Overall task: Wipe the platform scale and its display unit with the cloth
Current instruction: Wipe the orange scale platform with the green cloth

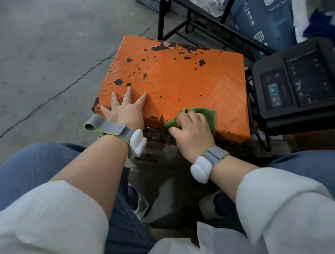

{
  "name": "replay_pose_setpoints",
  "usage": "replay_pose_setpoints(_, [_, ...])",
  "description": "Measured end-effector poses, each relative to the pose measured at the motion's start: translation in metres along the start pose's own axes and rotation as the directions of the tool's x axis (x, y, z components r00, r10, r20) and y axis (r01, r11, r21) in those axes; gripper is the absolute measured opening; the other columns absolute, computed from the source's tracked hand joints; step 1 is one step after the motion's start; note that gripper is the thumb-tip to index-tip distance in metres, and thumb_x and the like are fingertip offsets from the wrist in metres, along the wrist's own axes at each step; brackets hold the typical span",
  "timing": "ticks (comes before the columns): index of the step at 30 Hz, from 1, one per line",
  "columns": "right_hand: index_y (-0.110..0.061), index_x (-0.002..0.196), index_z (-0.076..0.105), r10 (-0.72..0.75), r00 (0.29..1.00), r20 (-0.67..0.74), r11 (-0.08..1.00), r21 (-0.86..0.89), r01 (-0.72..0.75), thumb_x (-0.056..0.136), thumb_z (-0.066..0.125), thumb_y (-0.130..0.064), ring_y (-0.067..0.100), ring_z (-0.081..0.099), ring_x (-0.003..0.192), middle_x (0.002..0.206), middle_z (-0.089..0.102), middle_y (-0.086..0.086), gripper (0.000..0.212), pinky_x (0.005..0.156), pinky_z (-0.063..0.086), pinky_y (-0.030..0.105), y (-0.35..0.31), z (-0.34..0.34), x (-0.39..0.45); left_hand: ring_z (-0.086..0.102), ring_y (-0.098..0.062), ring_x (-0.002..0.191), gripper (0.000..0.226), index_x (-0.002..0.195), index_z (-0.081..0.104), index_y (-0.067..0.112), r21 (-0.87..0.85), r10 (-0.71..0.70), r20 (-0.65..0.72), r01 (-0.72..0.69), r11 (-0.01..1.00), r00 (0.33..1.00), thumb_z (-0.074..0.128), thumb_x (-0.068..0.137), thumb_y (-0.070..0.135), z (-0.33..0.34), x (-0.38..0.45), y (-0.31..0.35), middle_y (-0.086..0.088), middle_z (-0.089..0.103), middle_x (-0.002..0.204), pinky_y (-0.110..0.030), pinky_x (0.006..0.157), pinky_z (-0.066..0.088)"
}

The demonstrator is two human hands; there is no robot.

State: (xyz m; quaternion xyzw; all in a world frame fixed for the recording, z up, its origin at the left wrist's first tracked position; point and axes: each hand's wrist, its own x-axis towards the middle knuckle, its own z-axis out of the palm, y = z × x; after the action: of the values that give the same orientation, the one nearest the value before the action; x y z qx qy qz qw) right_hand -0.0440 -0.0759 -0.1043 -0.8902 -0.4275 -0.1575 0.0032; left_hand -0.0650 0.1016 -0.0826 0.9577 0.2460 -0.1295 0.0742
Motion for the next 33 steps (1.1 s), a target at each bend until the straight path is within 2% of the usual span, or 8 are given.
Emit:
replay_pose_setpoints(4, [-0.017,0.075,0.066,-0.025,0.999,0.023,0.998,0.066,0.024,0.078,0.034,-0.013,0.030,0.050,0.075,0.079,0.051,0.009,0.032,0.068,0.030,0.038,-0.023,-0.004,0.023,-0.004,-0.035,0.146,0.080,0.142,0.000,0.053,0.014,0.001,-0.008,0.000,1.000,1.000,0.048,0.092,0.013,0.001,-0.001,-0.002,0.004,-0.006,0.159,-0.063,0.113,0.008])
replay_pose_setpoints(7, [-0.017,0.079,0.066,-0.060,0.997,0.055,0.997,0.044,0.058,0.078,0.042,-0.013,0.030,0.049,0.078,0.083,0.051,0.009,0.024,0.070,0.034,0.038,-0.016,-0.002,0.020,-0.003,-0.033,0.146,0.078,0.144,0.002,0.051,-0.009,0.007,-0.032,-0.007,1.000,0.999,0.047,0.092,0.013,0.003,0.000,-0.003,0.005,-0.004,0.159,-0.062,0.113,0.009])
replay_pose_setpoints(10, [-0.012,0.076,0.064,-0.044,0.999,0.020,0.999,0.029,0.043,0.077,0.044,-0.007,0.029,0.048,0.078,0.082,0.051,0.009,0.020,0.073,0.036,0.039,0.004,0.000,-0.006,-0.001,-0.031,0.146,0.071,0.145,0.006,0.046,-0.041,-0.002,-0.067,-0.001,0.999,0.998,0.045,0.094,0.017,0.005,0.000,-0.007,0.004,-0.001,0.159,-0.059,0.114,0.009])
replay_pose_setpoints(16, [-0.012,0.068,0.061,0.030,0.999,-0.021,0.999,0.009,-0.030,0.072,0.062,-0.004,0.028,0.044,0.075,0.076,0.047,0.008,0.009,0.070,0.031,0.038,0.004,0.003,-0.006,-0.014,-0.036,0.144,0.071,0.144,0.009,0.047,-0.089,-0.132,-0.076,0.125,0.988,0.988,0.048,0.092,0.018,0.005,0.001,-0.013,-0.001,-0.005,0.159,-0.065,0.111,-0.004])
replay_pose_setpoints(21, [-0.011,0.067,0.060,0.009,0.999,-0.034,0.993,0.117,-0.005,0.073,0.038,-0.004,0.028,0.047,0.073,0.076,0.048,0.010,0.024,0.065,0.030,0.036,-0.018,0.000,0.020,-0.010,-0.038,0.144,0.073,0.144,0.011,0.049,-0.166,-0.170,-0.045,0.161,0.973,0.984,0.049,0.093,0.014,0.008,0.004,-0.019,0.001,-0.003,0.159,-0.066,0.112,0.006])
replay_pose_setpoints(23, [-0.011,0.066,0.060,0.000,0.999,-0.040,0.992,0.124,0.005,0.071,0.036,-0.003,0.028,0.047,0.072,0.076,0.049,0.010,0.026,0.064,0.030,0.035,-0.019,-0.002,0.024,-0.007,-0.039,0.144,0.070,0.144,0.013,0.049,-0.157,-0.161,-0.059,0.150,0.976,0.985,0.049,0.093,0.016,0.007,0.005,-0.020,0.000,0.000,0.159,-0.064,0.113,0.007])
replay_pose_setpoints(28, [-0.014,0.073,0.064,0.001,1.000,-0.020,0.998,0.070,0.000,0.070,0.061,-0.002,0.029,0.048,0.076,0.080,0.051,0.008,0.013,0.071,0.033,0.037,0.004,0.002,-0.002,-0.001,-0.040,0.144,0.067,0.143,0.017,0.050,-0.148,-0.163,-0.077,0.150,0.978,0.984,0.050,0.093,0.019,0.006,0.006,-0.023,-0.001,0.006,0.159,-0.062,0.114,0.006])
replay_pose_setpoints(33, [-0.013,0.068,0.062,0.042,0.999,-0.026,0.996,0.086,-0.039,0.069,0.057,-0.002,0.029,0.047,0.075,0.079,0.051,0.009,0.012,0.068,0.032,0.037,-0.012,0.004,0.012,0.003,-0.040,0.143,0.069,0.142,0.019,0.051,-0.147,-0.149,-0.099,0.134,0.980,0.984,0.055,0.092,0.021,0.008,0.009,-0.026,-0.002,0.010,0.158,-0.058,0.116,0.007])
